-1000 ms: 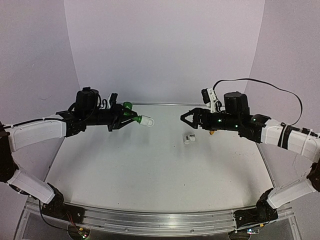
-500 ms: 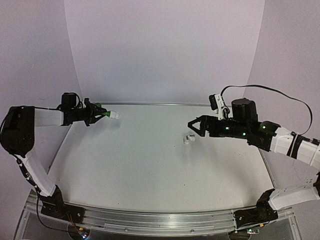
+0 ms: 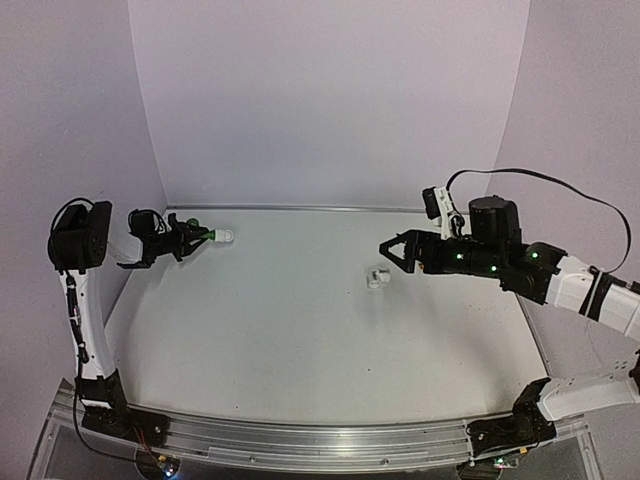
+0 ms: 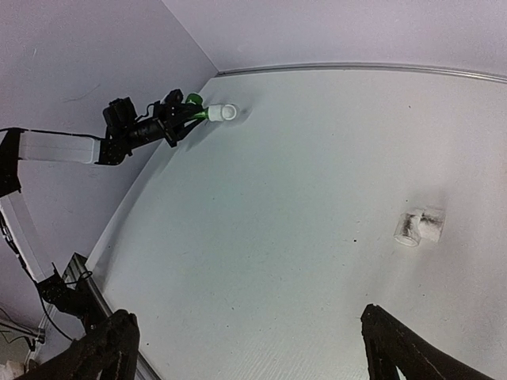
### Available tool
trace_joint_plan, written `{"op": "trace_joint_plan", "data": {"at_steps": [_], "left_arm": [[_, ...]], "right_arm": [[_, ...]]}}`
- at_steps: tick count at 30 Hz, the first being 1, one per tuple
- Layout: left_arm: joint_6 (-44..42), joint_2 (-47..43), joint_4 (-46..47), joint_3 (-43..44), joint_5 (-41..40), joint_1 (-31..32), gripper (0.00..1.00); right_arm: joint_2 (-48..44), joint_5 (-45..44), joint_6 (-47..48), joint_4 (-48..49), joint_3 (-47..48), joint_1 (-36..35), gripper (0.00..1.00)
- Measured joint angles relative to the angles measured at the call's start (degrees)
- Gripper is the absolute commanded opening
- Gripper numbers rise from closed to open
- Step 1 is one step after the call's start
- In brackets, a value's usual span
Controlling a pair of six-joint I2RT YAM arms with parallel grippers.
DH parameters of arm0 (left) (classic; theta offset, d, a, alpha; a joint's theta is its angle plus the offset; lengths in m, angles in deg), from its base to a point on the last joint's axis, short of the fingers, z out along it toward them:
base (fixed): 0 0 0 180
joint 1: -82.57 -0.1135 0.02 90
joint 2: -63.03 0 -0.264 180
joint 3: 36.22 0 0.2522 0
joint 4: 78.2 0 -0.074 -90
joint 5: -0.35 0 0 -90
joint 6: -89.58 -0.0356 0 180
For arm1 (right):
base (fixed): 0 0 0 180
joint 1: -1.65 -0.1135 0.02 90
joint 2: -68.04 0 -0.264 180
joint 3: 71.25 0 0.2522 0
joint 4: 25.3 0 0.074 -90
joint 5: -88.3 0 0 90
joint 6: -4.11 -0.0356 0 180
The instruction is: Install the water faucets
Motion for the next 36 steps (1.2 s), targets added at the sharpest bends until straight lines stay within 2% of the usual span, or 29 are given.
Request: {"op": "trace_joint_plan", "data": {"at_steps": [8, 10, 12, 19, 23, 30, 33, 36], "left_arm": [[2.7, 2.2, 2.6, -1.9, -1.3, -0.2, 0.34], [4.3, 2.2, 3.5, -3.4, -1.5, -0.5, 0.53], [5.6, 2.2, 3.7, -5.3, -1.9, -1.0, 0.62], [8.5, -1.0, 4.2, -9.8, -2.7, -1.9, 0.81], [6.1, -6.9, -7.8, -10.3, -7.4, -1.8, 0.86], [0.9, -15.7, -39.9, -5.2, -22.1, -1.7, 0.93], [-0.5, -20.6, -48.5, -5.1, -29.0, -1.7, 0.94], [-2.2, -27.1, -53.3, -5.7, -34.3, -1.6, 0.98]], "right_arm": [[-0.6, -0.5, 0.0, -1.1, 0.0, -0.1, 0.98], [-0.6, -0.5, 0.0, -1.2, 0.0, -0.1, 0.98], [-0.6, -0.5, 0.0, -1.3, 0.0, -0.1, 0.98], [-0.6, -0.5, 0.1, -1.5, 0.0, -0.1, 0.98], [-0.6, -0.5, 0.1, -1.5, 0.0, -0.1, 0.98], [-0.6, -1.0, 0.1, -1.5, 0.0, -0.2, 0.98], [-0.6, -2.3, 0.1, -1.6, 0.0, -0.2, 0.98], [-0.6, -4.8, -0.4, -1.7, 0.0, -0.3, 0.98]]}}
